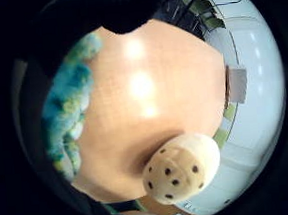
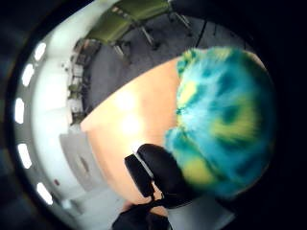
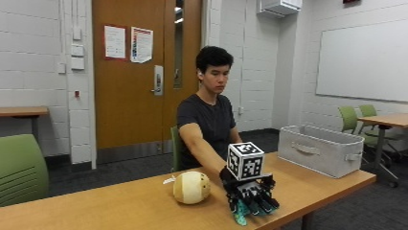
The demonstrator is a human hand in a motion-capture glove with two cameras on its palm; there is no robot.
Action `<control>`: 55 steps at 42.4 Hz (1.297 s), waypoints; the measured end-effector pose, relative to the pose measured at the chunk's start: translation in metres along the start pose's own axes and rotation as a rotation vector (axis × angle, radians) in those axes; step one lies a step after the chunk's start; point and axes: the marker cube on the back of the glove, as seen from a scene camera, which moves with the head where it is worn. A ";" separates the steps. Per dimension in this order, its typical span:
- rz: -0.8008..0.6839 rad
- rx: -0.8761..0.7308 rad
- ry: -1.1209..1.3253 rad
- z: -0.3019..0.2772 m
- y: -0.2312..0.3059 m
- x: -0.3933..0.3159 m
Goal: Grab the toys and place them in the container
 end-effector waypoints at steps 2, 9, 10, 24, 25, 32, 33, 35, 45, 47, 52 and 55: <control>0.001 0.000 -0.008 0.009 -0.002 0.001; -0.017 0.053 -0.070 0.019 -0.005 0.004; -0.022 0.056 -0.074 0.020 -0.004 0.003; -0.073 0.180 0.098 0.014 0.020 -0.015; -0.078 0.188 0.119 0.014 0.022 -0.016; -0.096 0.206 0.206 -0.001 0.028 -0.025; -0.098 0.208 0.201 -0.004 0.029 -0.027; -0.100 0.214 0.185 -0.012 0.032 -0.030; -0.128 0.182 0.124 -0.065 0.060 -0.078; -0.149 0.190 0.116 -0.082 0.068 -0.095; -0.195 0.231 0.098 -0.121 0.089 -0.136; -0.229 0.272 0.085 -0.148 0.105 -0.164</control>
